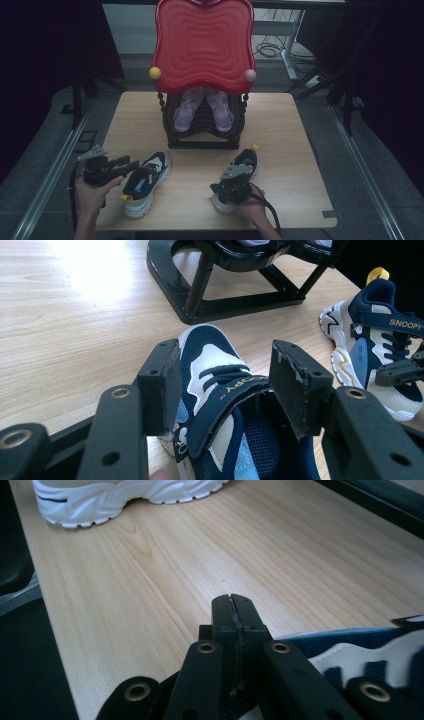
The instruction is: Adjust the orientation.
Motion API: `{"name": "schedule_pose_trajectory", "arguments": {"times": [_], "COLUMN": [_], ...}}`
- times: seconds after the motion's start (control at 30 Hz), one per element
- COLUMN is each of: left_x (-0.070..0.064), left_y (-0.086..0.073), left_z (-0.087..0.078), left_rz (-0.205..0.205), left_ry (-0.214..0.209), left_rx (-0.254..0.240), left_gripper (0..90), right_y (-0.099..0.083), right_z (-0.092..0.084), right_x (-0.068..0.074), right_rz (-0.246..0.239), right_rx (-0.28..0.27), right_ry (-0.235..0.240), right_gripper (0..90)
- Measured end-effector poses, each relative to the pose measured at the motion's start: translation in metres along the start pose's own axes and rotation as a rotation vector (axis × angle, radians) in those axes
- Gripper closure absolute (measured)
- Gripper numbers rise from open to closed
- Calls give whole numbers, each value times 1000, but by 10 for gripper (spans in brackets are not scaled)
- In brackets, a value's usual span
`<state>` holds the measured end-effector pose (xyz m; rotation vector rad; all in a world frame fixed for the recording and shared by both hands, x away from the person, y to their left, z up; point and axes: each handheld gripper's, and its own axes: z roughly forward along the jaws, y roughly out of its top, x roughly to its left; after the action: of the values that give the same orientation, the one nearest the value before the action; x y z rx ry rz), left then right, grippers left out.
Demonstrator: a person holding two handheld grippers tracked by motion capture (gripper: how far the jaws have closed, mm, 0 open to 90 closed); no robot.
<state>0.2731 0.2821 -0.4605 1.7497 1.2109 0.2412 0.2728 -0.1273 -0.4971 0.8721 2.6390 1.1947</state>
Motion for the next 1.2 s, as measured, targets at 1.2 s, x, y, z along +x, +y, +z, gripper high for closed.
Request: {"name": "schedule_pose_trajectory", "arguments": {"times": [1.2], "left_x": [-1], "left_y": [0], "left_z": [3], "left_rz": [5], "left_ry": [-1], "left_rx": [15], "left_gripper": [467], "right_y": [-38], "right_z": [-31], "right_x": [1], "right_rz": [25], "right_rx": [45], "right_ry": [-3], "right_gripper": [892]}}
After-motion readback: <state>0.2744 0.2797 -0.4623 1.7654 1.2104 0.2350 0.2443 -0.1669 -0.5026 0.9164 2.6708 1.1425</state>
